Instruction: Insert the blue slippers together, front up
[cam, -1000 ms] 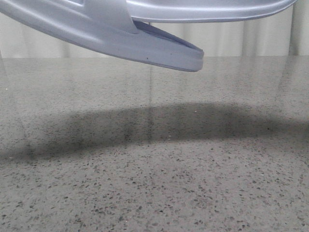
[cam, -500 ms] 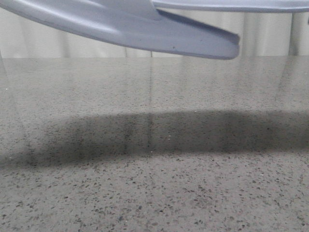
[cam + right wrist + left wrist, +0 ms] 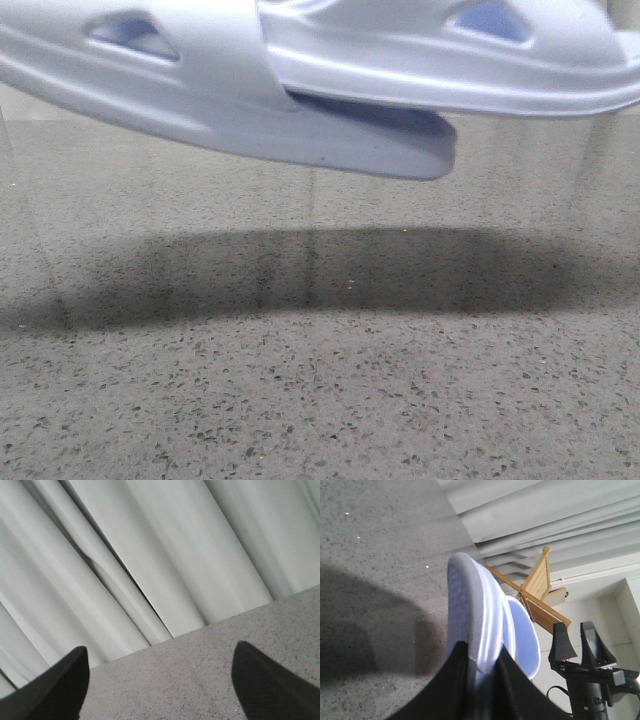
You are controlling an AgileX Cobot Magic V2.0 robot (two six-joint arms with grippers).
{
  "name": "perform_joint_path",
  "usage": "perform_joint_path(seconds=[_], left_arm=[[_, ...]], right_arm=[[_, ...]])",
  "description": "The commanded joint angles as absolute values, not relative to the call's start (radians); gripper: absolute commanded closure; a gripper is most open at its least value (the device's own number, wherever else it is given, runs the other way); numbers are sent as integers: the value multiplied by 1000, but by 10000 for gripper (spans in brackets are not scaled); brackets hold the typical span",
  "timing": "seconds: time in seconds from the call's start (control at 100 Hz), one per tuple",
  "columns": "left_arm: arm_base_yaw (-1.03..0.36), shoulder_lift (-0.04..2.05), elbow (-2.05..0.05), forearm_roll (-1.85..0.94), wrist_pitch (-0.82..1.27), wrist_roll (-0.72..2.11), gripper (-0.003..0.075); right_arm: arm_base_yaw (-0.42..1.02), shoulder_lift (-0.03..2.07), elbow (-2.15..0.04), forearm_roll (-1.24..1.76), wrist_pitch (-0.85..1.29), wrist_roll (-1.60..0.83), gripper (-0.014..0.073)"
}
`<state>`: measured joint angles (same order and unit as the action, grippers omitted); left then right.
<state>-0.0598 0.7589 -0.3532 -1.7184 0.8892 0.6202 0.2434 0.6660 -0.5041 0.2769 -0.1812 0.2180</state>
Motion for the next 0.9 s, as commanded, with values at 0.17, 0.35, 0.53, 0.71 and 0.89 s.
perform_joint_path(seconds=[0.17,0.35,0.53,0.71,0.89], left_arm=[[-67,894,-385,-1841,941,701,704],[-67,999,-388,-1861,1002,759,704],[-67,1082,-388,-1861,1029,789,704],[-67,1117,-390,-1861,1014,801,704],[-67,1117,-390,-1861,997,817,664]], right_arm=[[234,663,-538,255,-256,211,80],[234,663,-538,253,-256,211,80],[234,663,-538,253,-256,211,80],[234,663,-538,253,-253,211,80],[234,663,-538,253,-251,211,80]])
